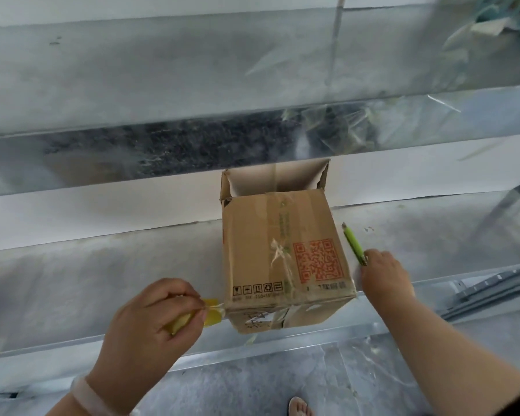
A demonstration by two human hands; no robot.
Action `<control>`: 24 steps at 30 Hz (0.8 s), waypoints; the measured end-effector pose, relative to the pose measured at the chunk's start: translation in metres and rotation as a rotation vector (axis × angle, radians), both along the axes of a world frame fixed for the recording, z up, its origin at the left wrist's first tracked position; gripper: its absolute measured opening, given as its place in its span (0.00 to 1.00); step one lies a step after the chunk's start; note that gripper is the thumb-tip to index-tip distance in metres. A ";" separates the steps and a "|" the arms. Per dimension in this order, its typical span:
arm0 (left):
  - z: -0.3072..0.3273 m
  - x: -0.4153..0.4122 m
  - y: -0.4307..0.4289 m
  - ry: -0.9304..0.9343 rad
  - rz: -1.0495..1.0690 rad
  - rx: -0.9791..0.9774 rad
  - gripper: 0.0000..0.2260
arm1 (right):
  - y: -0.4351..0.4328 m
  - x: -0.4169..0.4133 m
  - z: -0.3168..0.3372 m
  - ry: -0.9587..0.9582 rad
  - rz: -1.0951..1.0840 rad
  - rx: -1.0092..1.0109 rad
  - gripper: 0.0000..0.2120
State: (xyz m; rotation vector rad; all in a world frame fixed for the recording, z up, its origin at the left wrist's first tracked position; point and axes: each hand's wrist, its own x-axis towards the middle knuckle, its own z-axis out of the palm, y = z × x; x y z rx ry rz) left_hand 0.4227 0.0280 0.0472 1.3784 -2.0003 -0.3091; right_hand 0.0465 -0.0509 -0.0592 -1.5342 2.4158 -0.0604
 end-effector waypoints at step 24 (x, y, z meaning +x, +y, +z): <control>-0.005 0.008 -0.011 0.063 -0.073 0.073 0.07 | 0.188 0.217 0.123 0.012 0.456 -0.472 0.34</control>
